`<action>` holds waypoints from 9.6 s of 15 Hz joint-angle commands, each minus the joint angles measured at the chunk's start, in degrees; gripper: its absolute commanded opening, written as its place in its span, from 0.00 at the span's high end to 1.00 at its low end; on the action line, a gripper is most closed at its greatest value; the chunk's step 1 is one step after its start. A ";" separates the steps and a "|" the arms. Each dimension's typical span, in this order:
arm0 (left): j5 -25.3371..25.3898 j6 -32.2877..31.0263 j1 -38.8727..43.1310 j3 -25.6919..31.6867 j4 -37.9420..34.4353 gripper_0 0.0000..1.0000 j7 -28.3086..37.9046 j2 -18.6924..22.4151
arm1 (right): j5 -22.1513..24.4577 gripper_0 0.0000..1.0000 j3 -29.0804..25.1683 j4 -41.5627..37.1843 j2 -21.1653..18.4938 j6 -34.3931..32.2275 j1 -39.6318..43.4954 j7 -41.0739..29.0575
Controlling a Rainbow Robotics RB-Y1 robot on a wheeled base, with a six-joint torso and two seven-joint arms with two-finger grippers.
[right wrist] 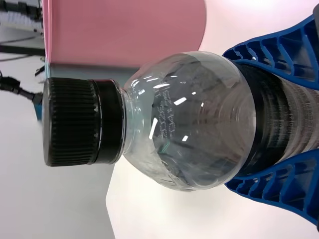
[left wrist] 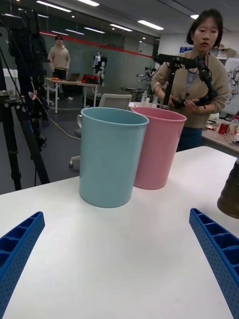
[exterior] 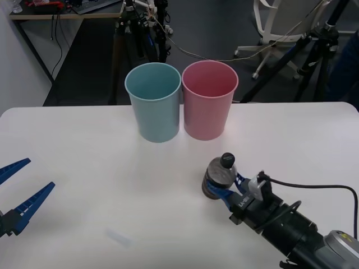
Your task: Grasp the object on the table and drop it into the matching bin: aluminum can to the light blue bin, PET bottle to the pink bin.
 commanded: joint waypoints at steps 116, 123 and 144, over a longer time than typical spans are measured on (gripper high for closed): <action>0.00 0.00 0.00 0.00 0.00 0.00 0.00 0.00 | -39.64 0.00 2.51 -12.80 -33.22 21.23 -36.66 -7.99; 0.00 0.00 0.00 0.00 0.00 0.00 0.00 0.00 | -26.89 0.00 -6.72 -15.26 -33.22 13.14 -21.89 -22.58; 0.00 0.00 0.00 0.00 0.00 0.00 0.00 0.00 | 18.63 0.00 -39.77 -18.86 -3.33 -12.70 19.59 -46.22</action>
